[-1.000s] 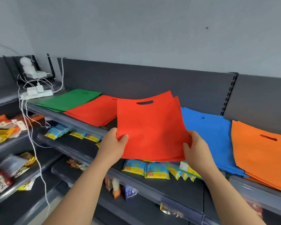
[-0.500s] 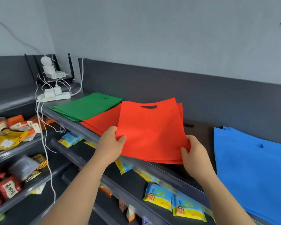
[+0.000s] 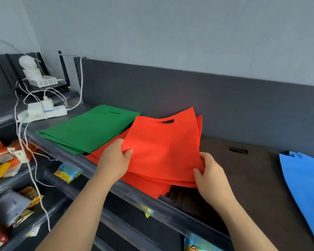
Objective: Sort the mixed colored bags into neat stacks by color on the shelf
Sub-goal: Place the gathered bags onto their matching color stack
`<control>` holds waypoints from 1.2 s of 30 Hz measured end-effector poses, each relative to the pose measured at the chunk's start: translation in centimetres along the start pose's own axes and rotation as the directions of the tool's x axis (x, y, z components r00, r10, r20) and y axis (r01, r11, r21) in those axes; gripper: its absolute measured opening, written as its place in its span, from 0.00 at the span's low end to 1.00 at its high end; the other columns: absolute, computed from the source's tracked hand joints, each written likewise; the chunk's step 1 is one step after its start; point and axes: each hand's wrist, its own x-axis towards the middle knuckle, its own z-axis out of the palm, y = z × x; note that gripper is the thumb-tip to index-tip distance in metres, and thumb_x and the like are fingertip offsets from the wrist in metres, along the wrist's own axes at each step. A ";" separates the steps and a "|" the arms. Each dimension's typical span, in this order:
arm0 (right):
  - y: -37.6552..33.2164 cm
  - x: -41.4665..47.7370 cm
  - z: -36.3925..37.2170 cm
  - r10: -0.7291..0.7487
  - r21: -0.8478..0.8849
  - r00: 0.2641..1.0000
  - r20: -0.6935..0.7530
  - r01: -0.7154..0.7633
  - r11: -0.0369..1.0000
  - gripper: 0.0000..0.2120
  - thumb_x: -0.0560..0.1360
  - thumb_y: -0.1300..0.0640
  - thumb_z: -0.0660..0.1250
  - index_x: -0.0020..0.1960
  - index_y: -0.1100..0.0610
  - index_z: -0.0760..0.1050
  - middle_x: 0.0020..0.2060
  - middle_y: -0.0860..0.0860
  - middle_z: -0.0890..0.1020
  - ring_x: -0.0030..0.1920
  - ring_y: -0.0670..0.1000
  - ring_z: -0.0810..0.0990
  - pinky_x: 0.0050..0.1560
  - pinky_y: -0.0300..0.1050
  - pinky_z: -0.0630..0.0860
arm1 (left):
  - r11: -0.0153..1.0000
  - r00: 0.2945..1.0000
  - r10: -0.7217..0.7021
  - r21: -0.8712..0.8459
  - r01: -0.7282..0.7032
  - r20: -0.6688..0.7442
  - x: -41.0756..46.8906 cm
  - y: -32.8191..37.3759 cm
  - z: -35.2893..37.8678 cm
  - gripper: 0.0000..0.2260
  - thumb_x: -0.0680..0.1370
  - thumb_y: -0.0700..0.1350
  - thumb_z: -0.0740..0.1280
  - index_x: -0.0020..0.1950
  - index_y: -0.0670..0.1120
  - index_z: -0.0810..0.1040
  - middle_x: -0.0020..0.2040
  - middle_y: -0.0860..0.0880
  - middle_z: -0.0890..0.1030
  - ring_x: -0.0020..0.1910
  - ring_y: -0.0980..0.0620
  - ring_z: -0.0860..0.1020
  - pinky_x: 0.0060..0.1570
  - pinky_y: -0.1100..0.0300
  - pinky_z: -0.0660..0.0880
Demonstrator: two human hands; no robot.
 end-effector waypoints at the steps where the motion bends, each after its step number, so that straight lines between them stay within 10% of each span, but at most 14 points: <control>1: -0.5 0.1 0.7 0.011 -0.005 1.000 0.000 -0.011 1.000 0.22 0.76 0.62 0.62 0.68 0.55 0.65 0.58 0.50 0.78 0.57 0.53 0.77 0.56 0.46 0.73 | 1.000 1.000 0.010 0.018 -0.010 0.007 0.8 -0.7 -0.2 0.04 0.79 0.45 0.64 0.53 0.48 0.73 0.46 0.51 0.78 0.45 0.49 0.77 0.42 0.56 0.71; 21: -7.0 -0.5 9.1 0.172 -0.575 0.970 -0.172 -0.241 0.782 0.14 0.77 0.48 0.59 0.56 0.55 0.74 0.58 0.52 0.73 0.56 0.55 0.71 0.56 0.48 0.67 | 0.860 0.939 0.257 0.389 -0.330 0.228 7.8 -8.3 -1.6 0.19 0.80 0.46 0.62 0.70 0.41 0.70 0.63 0.44 0.74 0.59 0.45 0.71 0.57 0.53 0.70; 28: -6.6 -1.3 6.0 0.097 -0.507 0.949 -0.300 -0.245 0.827 0.07 0.72 0.58 0.66 0.47 0.60 0.77 0.47 0.54 0.80 0.48 0.60 0.79 0.50 0.49 0.72 | 0.857 0.862 0.467 0.140 -0.496 0.198 6.2 -4.3 -0.7 0.16 0.78 0.44 0.64 0.65 0.43 0.76 0.60 0.45 0.79 0.58 0.44 0.76 0.58 0.51 0.72; 36: -4.3 -6.2 0.0 0.196 -0.502 0.897 -0.396 -0.390 0.772 0.20 0.78 0.53 0.61 0.67 0.59 0.71 0.66 0.52 0.74 0.66 0.54 0.71 0.69 0.45 0.61 | 0.786 0.750 0.613 -0.096 -0.610 0.248 1.1 2.5 2.9 0.14 0.78 0.46 0.64 0.63 0.46 0.77 0.59 0.49 0.79 0.58 0.47 0.75 0.59 0.54 0.70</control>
